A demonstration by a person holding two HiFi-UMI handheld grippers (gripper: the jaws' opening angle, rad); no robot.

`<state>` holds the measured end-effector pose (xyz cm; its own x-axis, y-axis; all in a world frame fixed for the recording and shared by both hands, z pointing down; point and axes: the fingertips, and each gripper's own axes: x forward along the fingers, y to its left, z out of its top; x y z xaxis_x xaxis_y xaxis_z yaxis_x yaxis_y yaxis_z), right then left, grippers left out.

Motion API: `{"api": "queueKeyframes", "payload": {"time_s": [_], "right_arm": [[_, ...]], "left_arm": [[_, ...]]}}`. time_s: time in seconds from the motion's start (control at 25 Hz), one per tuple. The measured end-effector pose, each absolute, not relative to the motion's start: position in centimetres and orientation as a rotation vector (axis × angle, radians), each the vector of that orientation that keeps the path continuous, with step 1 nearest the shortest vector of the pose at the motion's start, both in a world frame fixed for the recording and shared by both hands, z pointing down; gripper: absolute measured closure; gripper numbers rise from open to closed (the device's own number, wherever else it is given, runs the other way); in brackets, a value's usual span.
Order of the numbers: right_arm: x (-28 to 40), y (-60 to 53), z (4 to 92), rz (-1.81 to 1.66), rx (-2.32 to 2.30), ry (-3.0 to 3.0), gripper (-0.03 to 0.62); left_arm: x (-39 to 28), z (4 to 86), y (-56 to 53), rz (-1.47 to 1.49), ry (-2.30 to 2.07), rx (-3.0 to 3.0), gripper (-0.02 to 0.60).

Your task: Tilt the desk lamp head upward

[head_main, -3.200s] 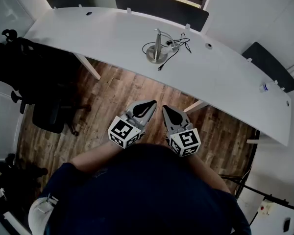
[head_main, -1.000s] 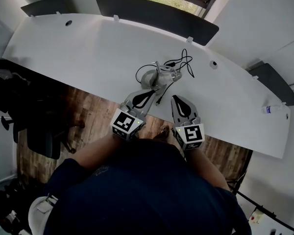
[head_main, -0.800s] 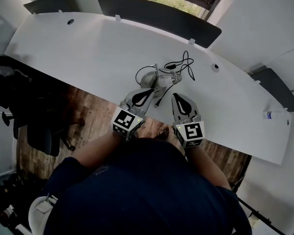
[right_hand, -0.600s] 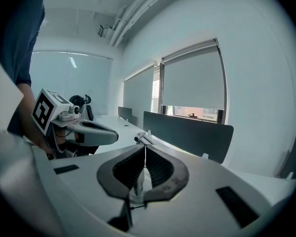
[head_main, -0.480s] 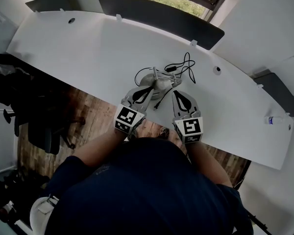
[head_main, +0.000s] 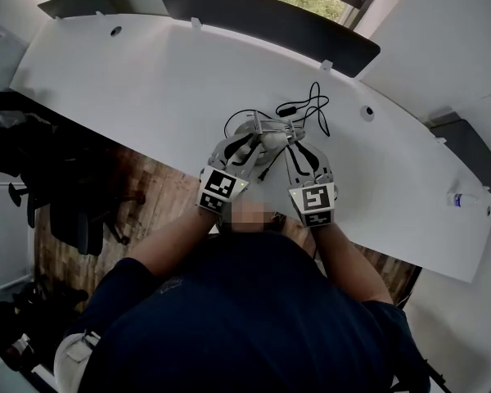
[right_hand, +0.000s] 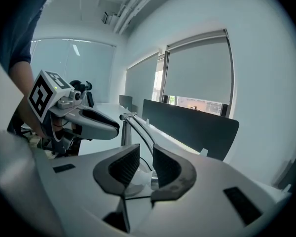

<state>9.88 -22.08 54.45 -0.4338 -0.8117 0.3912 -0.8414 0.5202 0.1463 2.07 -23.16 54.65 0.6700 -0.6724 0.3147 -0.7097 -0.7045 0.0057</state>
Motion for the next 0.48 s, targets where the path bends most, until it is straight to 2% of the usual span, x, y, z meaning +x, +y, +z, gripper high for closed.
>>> {"api": "queueKeyframes", "payload": {"time_s": [0.2, 0.48], "right_arm": [[10.0, -23.6, 56.2, 0.076, 1.345, -2.311, 0.469], [10.9, -26.3, 59.6, 0.025, 1.314, -2.164, 0.445]], "left_arm": [[2.3, 55.2, -24.4, 0.467, -1.166, 2.750, 0.471], [3.2, 55.6, -25.8, 0.500, -1.179, 2.758, 0.451]]}}
